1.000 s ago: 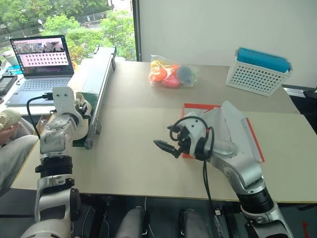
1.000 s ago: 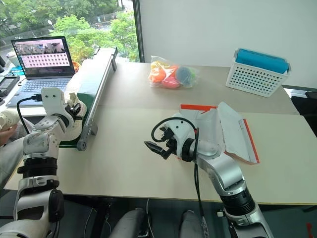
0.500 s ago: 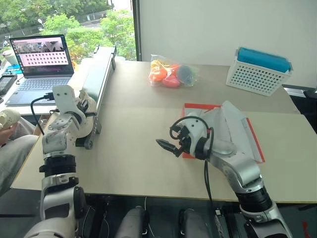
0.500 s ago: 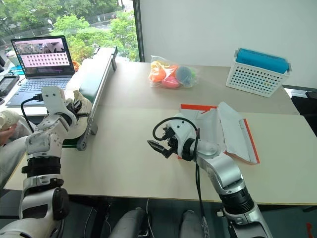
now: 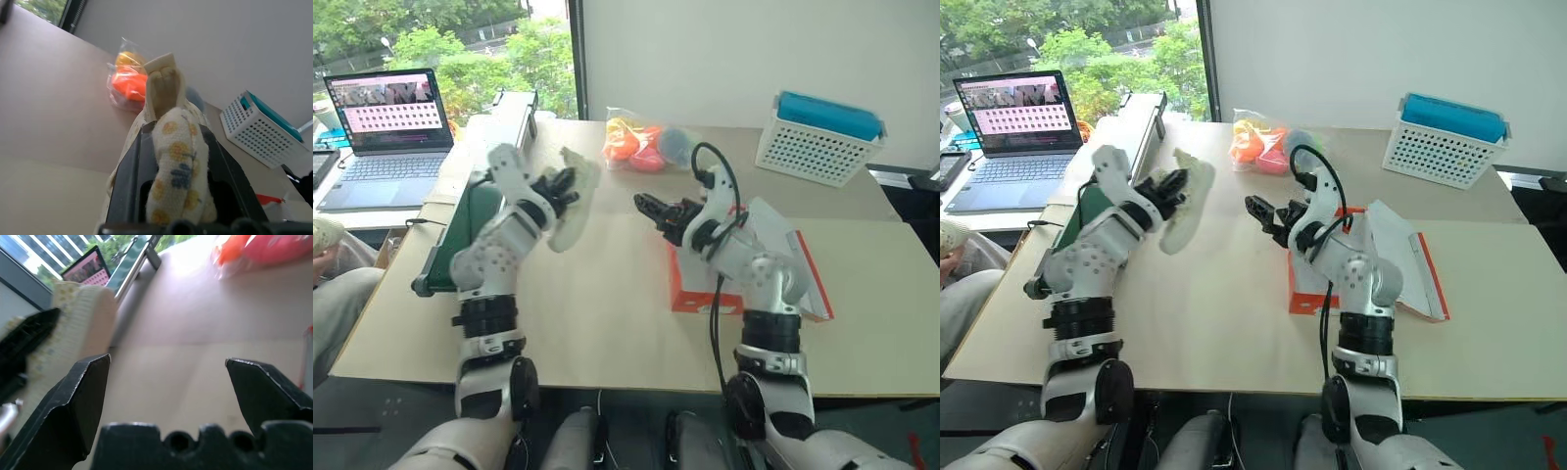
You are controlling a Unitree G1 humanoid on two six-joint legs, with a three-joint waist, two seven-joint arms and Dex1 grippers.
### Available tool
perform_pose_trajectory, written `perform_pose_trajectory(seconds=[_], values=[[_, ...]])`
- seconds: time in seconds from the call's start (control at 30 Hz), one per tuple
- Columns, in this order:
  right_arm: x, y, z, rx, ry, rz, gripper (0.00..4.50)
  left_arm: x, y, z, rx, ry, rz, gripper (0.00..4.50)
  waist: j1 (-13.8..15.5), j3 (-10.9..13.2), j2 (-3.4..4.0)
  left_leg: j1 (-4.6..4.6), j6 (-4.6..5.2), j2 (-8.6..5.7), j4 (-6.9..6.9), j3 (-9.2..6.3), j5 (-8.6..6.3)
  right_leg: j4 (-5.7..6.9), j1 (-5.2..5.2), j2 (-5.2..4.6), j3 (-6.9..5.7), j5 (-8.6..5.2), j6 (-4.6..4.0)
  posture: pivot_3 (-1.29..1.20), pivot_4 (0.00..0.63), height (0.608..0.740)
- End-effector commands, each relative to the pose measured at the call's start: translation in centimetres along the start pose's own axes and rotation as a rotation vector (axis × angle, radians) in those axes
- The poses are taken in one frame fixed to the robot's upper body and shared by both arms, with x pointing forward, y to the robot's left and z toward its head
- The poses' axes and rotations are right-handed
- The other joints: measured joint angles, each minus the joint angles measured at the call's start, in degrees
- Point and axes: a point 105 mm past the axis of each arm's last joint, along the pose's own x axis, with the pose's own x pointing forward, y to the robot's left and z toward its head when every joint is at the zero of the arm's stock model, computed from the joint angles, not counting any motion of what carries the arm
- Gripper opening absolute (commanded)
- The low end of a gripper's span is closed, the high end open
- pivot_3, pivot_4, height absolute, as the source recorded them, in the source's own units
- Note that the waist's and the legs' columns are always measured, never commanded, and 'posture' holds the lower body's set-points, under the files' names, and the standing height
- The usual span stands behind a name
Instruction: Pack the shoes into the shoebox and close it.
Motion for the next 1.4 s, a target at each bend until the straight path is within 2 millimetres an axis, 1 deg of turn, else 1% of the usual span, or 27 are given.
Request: perform_pose_trajectory(seconds=[0.03,0.1,0.17,0.27,0.37,0.53,0.7,0.8,0.9,1.0,1.03,1.07,1.17,1.27,1.4], values=[[-0.1,2.2,0.8,0.132,0.02,0.108,4.5,0.5,-4.2,0.8,0.002,-0.034,-0.134,0.74,-0.1,0.0,0.0,-0.01,0.0,0.0,0.0,0.0,0.0,0.0,-0.02,0.0,0.01,0.0,0.0,0.0,0.15,0.699],[0.0,2.8,0.9,0.224,0.021,0.141,4.5,0.9,-5.6,0.1,-0.003,-0.017,-0.177,0.74,-0.1,0.0,0.01,0.0,0.01,0.0,0.0,0.01,0.0,0.02,-0.01,0.0,0.02,0.0,0.0,0.0,0.15,0.699],[0.0,3.1,1.3,0.266,0.015,0.152,4.5,1.0,-6.9,-0.6,-0.001,-0.003,-0.214,0.74,-0.2,0.0,0.01,-0.01,0.01,-0.01,0.01,0.01,0.0,0.01,0.0,0.0,0.02,0.0,0.0,0.0,0.15,0.699],[-0.2,2.9,2.3,0.305,-0.014,0.145,4.5,1.0,-7.8,-1.5,-0.003,0.018,-0.239,0.74,-0.7,0.0,0.01,-0.01,0.02,0.0,0.0,0.05,0.0,0.1,-0.06,0.02,0.09,0.0,0.0,0.0,0.15,0.699],[-0.4,2.5,3.3,0.333,-0.052,0.136,4.5,0.9,-8.2,-2.0,-0.003,0.028,-0.253,0.74,-1.1,0.0,0.01,-0.01,0.02,0.01,-0.02,0.12,0.0,0.29,-0.16,0.03,0.2,-0.01,-0.01,0.0,0.15,0.699],[-0.6,2.3,4.1,0.347,-0.082,0.122,4.5,0.9,-8.1,-1.8,-0.016,0.019,-0.246,0.74,-1.1,0.0,0.01,0.0,0.07,0.05,-0.01,0.18,-0.02,0.32,-0.19,0.05,0.26,-0.02,-0.02,0.0,0.15,0.699],[-1.0,1.4,5.9,0.396,-0.165,0.099,4.5,0.9,-8.1,-1.6,-0.008,0.017,-0.248,0.74,-1.1,0.0,0.01,-0.01,0.09,0.04,-0.01,0.19,-0.03,0.31,-0.19,0.05,0.27,-0.02,-0.01,0.0,0.15,0.699],[-1.2,1.0,6.6,0.411,-0.197,0.085,4.5,0.9,-8.1,-1.7,-0.005,0.018,-0.25,0.74,-0.9,0.0,0.01,-0.01,0.09,0.04,-0.01,0.19,-0.03,0.3,-0.18,0.05,0.27,-0.02,-0.01,0.0,0.15,0.699],[-1.2,0.8,6.8,0.399,-0.205,0.072,4.5,0.8,-8.1,-1.6,-0.005,0.017,-0.249,0.74,-0.9,0.0,0.01,-0.02,0.11,0.04,-0.01,0.19,-0.04,0.29,-0.18,0.05,0.27,-0.02,-0.01,0.0,0.15,0.699],[-1.1,0.9,6.5,0.389,-0.197,0.065,4.5,0.8,-8.1,-1.5,-0.006,0.013,-0.247,0.74,-0.9,0.0,0.01,-0.02,0.1,0.05,-0.01,0.2,-0.04,0.29,-0.19,0.05,0.28,-0.02,-0.01,0.0,0.15,0.699],[-1.1,0.9,6.4,0.386,-0.192,0.064,4.08,0.8,-8.0,-1.5,-0.006,0.012,-0.247,0.7,-0.9,0.0,0.01,-0.01,0.11,0.05,-0.01,0.2,-0.04,0.29,-0.19,0.06,0.27,-0.02,-0.01,0.0,0.15,0.699],[-1.0,1.0,6.1,0.382,-0.182,0.065,3.87,0.8,-8.0,-1.5,-0.006,0.011,-0.245,0.7,-0.9,0.0,0.01,-0.02,0.11,0.05,-0.01,0.21,-0.04,0.29,-0.19,0.05,0.28,-0.02,-0.01,0.0,0.15,0.699],[-0.7,1.4,5.1,0.363,-0.138,0.067,2.79,0.9,-8.0,-1.5,-0.006,0.01,-0.242,0.7,-0.9,0.0,0.01,-0.01,0.11,0.06,-0.01,0.21,-0.04,0.3,-0.19,0.06,0.28,-0.02,-0.01,0.0,0.15,0.699],[-0.5,1.3,4.7,0.351,-0.118,0.054,2.79,0.9,-7.9,-1.4,-0.004,0.009,-0.239,0.7,-0.9,0.0,0.01,-0.02,0.11,0.06,-0.01,0.21,-0.04,0.29,-0.2,0.06,0.28,-0.02,-0.01,0.0,0.15,0.699],[-0.5,1.1,4.6,0.347,-0.107,0.042,2.79,0.9,-7.7,-1.4,-0.005,0.009,-0.233,0.7,-0.9,0.0,0.01,-0.02,0.11,0.06,-0.01,0.21,-0.04,0.29,-0.19,0.06,0.28,-0.02,-0.01,0.0,0.15,0.699]])
